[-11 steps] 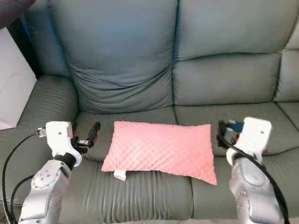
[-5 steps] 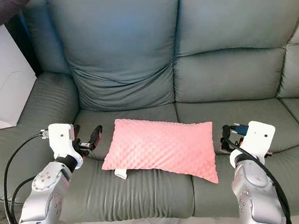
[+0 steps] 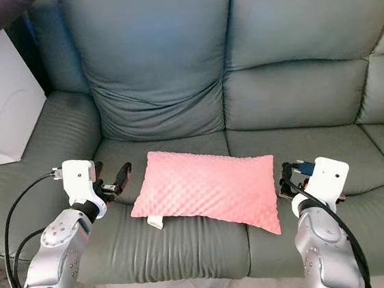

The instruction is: Move the pillow to the sofa

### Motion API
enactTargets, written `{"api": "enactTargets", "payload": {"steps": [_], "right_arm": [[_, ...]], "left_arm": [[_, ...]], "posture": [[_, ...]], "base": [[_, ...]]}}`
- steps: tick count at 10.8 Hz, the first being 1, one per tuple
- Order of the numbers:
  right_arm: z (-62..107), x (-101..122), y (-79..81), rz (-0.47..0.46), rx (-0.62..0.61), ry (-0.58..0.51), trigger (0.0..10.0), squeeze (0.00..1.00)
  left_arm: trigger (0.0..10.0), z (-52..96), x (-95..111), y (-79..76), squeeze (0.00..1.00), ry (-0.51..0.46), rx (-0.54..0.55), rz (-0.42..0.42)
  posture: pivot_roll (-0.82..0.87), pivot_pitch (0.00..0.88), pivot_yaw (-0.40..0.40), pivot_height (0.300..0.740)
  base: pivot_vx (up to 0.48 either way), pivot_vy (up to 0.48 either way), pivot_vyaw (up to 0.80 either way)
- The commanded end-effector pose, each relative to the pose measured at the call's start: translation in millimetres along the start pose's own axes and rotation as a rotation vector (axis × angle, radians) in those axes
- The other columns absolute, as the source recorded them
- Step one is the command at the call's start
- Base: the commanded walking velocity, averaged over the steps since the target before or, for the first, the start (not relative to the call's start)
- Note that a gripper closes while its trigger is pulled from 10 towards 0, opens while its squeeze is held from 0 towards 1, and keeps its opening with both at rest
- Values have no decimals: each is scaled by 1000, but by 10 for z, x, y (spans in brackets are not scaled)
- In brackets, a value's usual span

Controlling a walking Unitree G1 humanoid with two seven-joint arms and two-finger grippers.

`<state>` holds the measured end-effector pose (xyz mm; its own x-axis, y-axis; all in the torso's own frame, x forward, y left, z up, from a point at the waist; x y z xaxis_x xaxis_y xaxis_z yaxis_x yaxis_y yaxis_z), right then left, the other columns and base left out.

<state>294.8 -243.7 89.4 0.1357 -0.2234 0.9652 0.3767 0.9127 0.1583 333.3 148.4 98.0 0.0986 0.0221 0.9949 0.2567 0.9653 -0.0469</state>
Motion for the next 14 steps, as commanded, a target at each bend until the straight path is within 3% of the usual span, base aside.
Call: {"api": "enactTargets", "payload": {"steps": [1,6,9,10,11,14], "right_arm": [[27,-6,-14,-2,3,3,10000,0],[55,-40,29,-4,21,12,10000,0],[88,51,212,70,130,-52,10000,0],[149,148,458,118,245,-121,10000,0],[177,177,625,103,320,-139,10000,0],[301,217,1156,74,522,-161,10000,0]], "left_arm": [[10000,28,-12,2,0,8,-4,-5],[10000,50,-51,15,0,20,-4,-6],[10000,93,-12,148,0,-9,65,-24],[10000,171,31,306,0,-27,125,-42],[10000,248,55,396,0,-35,151,-55],[10000,343,46,425,0,-47,184,-57]], "posture": [[-137,175,28,740],[-138,180,28,740],[-133,181,20,740],[-110,179,6,740],[-98,178,3,740],[-63,172,-11,740]], "base": [[0,0,0],[0,0,0],[0,0,0],[0,0,0],[0,0,0],[0,0,0]]}}
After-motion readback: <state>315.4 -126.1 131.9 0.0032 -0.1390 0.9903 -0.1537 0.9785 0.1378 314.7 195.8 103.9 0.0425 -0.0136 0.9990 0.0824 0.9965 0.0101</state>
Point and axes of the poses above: a point about 5 cm out from each wrist's last joint towards the gripper, its own z axis pointing back from the gripper into the wrist, its own x axis along the axis of the wrist's last joint, y = z × x, the point moved 3 cm from there along -z, pointing out of the wrist towards the gripper, and after that the axes turned 3 degrees about -z, right-handed, at the moved point
